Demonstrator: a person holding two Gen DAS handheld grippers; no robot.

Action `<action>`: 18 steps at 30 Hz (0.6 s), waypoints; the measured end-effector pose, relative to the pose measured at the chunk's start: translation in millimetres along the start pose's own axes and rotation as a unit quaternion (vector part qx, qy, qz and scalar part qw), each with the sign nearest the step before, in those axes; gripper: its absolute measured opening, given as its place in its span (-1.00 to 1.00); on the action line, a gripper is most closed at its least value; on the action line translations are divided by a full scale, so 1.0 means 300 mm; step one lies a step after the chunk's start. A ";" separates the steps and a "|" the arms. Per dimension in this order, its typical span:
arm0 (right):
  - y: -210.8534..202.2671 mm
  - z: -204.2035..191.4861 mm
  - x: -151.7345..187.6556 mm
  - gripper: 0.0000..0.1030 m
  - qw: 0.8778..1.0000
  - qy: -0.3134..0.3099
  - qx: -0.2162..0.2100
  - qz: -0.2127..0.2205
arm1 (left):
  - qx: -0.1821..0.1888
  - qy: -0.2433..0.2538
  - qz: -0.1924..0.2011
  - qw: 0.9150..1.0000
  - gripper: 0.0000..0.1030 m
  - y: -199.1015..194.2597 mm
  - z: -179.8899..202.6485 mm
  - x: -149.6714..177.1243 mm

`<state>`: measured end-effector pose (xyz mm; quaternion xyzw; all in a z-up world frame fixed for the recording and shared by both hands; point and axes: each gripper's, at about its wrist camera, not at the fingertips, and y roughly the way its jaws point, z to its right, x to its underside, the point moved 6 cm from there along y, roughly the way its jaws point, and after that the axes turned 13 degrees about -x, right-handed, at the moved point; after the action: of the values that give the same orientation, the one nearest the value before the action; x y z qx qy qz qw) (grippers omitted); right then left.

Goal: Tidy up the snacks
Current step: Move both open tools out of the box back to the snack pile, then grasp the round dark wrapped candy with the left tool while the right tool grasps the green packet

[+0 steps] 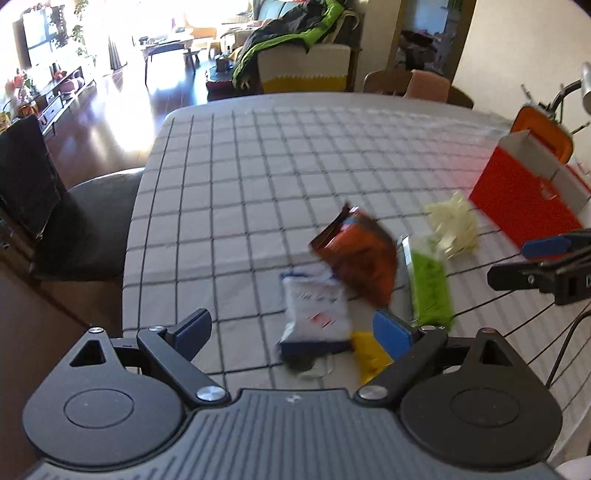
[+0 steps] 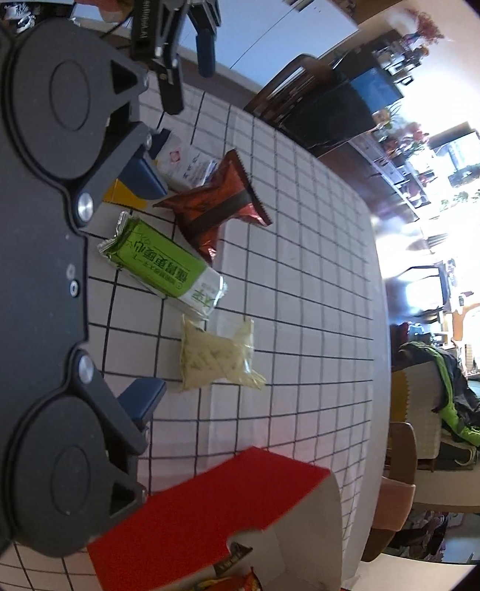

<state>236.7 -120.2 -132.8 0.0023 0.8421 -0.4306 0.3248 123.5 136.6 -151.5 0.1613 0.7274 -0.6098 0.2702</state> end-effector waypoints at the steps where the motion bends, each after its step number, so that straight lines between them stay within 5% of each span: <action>1: 0.018 -0.002 0.002 1.00 1.000 0.000 0.002 -0.003 | -0.005 0.002 -0.003 1.000 0.84 0.016 -0.004 0.016; 18: 0.243 0.011 0.001 0.82 0.996 0.015 0.070 -0.053 | -0.020 0.074 -0.038 0.996 0.78 0.158 0.048 0.102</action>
<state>258.9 -76.8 -187.2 -0.0133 0.8136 -0.5050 0.2878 128.5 129.3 -209.0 0.1724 0.7629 -0.5917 0.1954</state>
